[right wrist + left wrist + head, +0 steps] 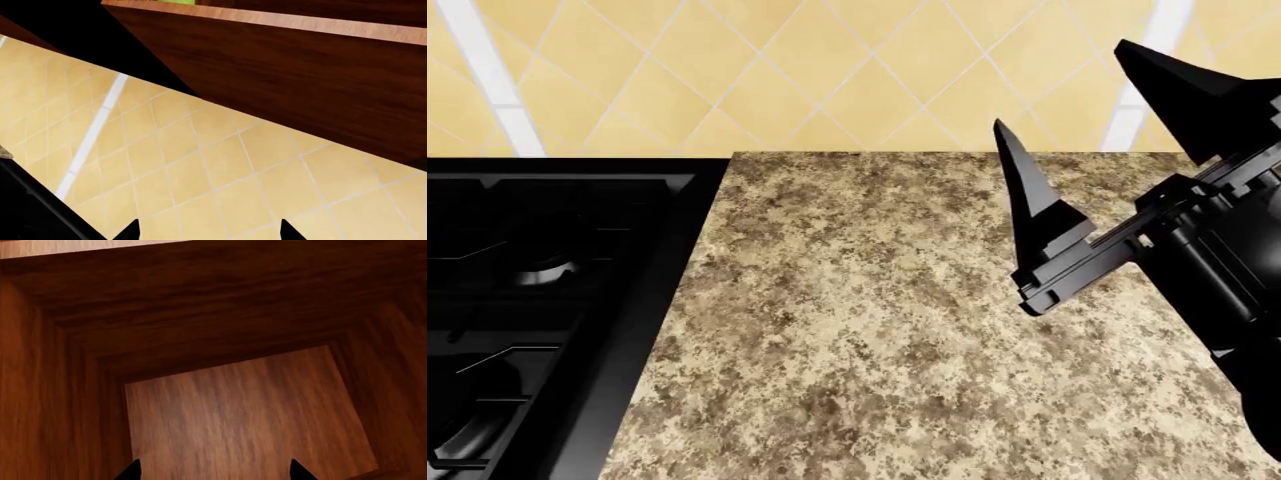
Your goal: Pick the radish, potato from the counter and place them in the cabinet. Then close the cabinet.
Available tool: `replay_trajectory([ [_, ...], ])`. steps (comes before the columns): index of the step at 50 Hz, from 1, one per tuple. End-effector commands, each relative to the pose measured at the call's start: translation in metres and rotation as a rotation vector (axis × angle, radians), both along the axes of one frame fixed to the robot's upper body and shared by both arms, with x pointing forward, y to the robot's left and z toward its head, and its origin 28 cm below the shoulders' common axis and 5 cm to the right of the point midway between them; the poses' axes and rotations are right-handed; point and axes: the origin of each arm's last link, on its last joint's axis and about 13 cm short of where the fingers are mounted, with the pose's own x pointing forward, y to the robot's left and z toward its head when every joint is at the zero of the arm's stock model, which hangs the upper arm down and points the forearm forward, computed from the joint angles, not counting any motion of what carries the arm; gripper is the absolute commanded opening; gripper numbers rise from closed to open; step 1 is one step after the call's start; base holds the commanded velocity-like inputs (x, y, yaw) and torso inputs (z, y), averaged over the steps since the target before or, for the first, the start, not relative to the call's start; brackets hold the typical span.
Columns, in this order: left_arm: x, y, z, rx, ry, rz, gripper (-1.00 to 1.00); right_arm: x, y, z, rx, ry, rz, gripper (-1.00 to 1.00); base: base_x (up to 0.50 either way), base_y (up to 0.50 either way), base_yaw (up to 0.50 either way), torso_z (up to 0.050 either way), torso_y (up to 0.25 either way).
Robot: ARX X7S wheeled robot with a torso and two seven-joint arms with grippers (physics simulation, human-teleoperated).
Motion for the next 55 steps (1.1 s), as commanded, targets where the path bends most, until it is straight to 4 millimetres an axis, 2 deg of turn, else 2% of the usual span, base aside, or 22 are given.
replay_trajectory([
  [1,-0.006,-0.003,0.001,0.003,-0.001,-0.018,1.0,-0.001,-0.001,0.0,0.005,-0.003,-0.001,1.0,0.0,0.0,0.0,0.0,0.0],
  [24,-0.038,-0.015,0.009,0.038,-0.181,-0.123,1.0,-0.001,0.0,0.0,0.009,-0.006,-0.001,1.0,0.0,0.0,0.0,0.0,0.0],
  [39,-0.053,-0.016,-0.007,0.019,-0.255,-0.213,1.0,-0.002,0.001,0.003,0.005,-0.01,-0.001,1.0,0.0,0.0,0.0,0.0,0.0],
  [55,-0.084,0.001,-0.028,-0.107,-0.425,-0.446,1.0,-0.001,0.005,0.009,-0.006,-0.015,0.005,1.0,0.0,0.0,0.0,0.0,0.0],
])
